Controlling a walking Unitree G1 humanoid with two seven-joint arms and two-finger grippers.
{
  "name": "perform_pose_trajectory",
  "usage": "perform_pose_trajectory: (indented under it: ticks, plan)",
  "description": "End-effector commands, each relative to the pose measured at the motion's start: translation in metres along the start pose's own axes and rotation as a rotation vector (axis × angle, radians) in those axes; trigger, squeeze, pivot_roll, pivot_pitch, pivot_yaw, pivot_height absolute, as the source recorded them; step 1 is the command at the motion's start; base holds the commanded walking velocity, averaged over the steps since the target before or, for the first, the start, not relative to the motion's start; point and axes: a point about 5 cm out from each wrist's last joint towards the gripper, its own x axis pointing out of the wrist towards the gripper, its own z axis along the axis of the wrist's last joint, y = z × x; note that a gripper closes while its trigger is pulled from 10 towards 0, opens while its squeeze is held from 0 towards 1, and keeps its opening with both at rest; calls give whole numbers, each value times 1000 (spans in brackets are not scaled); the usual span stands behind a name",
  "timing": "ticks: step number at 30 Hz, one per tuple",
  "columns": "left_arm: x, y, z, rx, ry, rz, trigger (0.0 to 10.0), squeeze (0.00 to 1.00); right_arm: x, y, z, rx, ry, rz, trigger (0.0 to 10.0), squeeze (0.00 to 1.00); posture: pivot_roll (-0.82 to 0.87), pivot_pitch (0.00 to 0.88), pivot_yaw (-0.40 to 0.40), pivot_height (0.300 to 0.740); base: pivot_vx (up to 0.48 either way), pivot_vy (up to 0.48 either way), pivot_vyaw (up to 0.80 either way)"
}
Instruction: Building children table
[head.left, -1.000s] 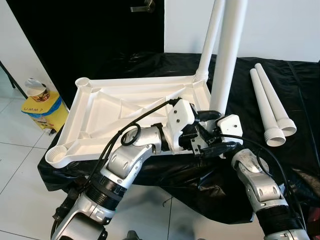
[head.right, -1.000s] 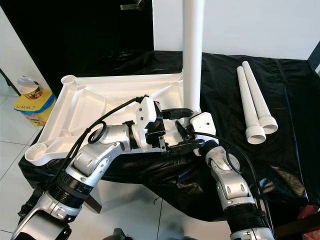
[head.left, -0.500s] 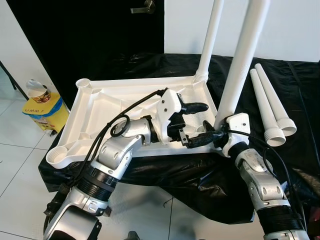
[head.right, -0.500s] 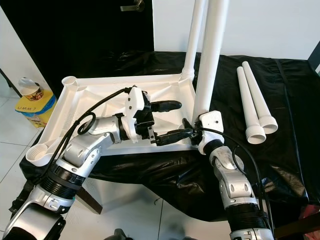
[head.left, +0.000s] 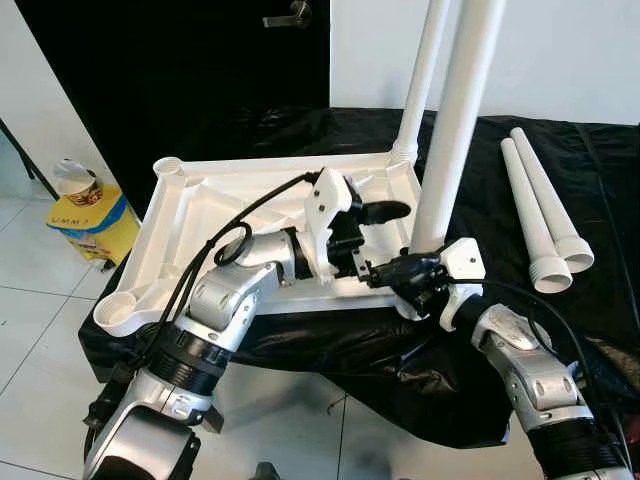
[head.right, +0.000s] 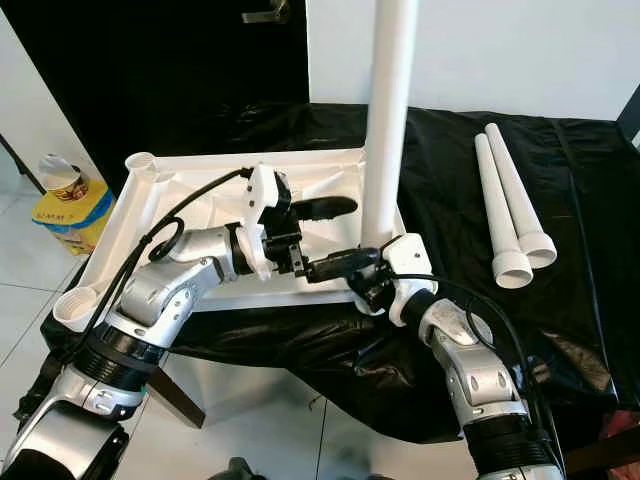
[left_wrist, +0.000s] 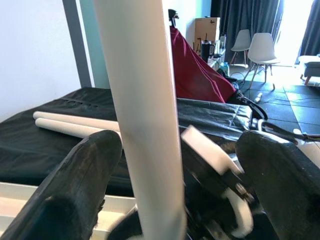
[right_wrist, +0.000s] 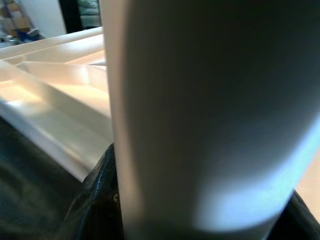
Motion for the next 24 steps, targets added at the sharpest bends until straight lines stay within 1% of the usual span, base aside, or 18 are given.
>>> perform_pose_trajectory:
  ticks: [1,4,9,10,13,14,17,18,24]
  plan:
    - [0,-2,1,-5,6,-92,10000,0,-1,6,0,3,7,60,10000,0,-17,0,5,740,0,0,0]
    - [1,-2,1,-4,7,-92,10000,0,-1,7,0,5,9,70,10000,0,-17,0,5,740,0,0,0]
    - [3,0,2,-8,13,-104,10000,0,-5,13,-2,7,39,154,10000,0,-23,0,7,740,0,0,0]
    - [3,0,2,-8,13,-104,10000,0,-5,13,-2,7,39,154,10000,0,-23,0,7,740,0,0,0]
    - [4,1,1,-5,43,-119,10000,0,-7,16,-4,-6,57,181,10000,0,-26,0,11,740,0,0,0]
    - [6,2,1,-20,44,-112,5882,0,-7,15,-4,-9,60,183,10000,0,-28,0,13,740,0,0,0]
    - [7,3,1,-31,41,-106,5882,0,-7,15,-4,-10,61,184,10000,0,-28,0,13,740,0,0,0]
    - [8,3,2,-43,37,-104,0,0,-7,15,-4,-12,62,184,10000,0,-29,0,16,740,0,0,0]
    - [8,2,4,-54,29,-129,0,0,-6,14,-2,-15,60,181,10000,0,-29,0,20,740,0,0,0]
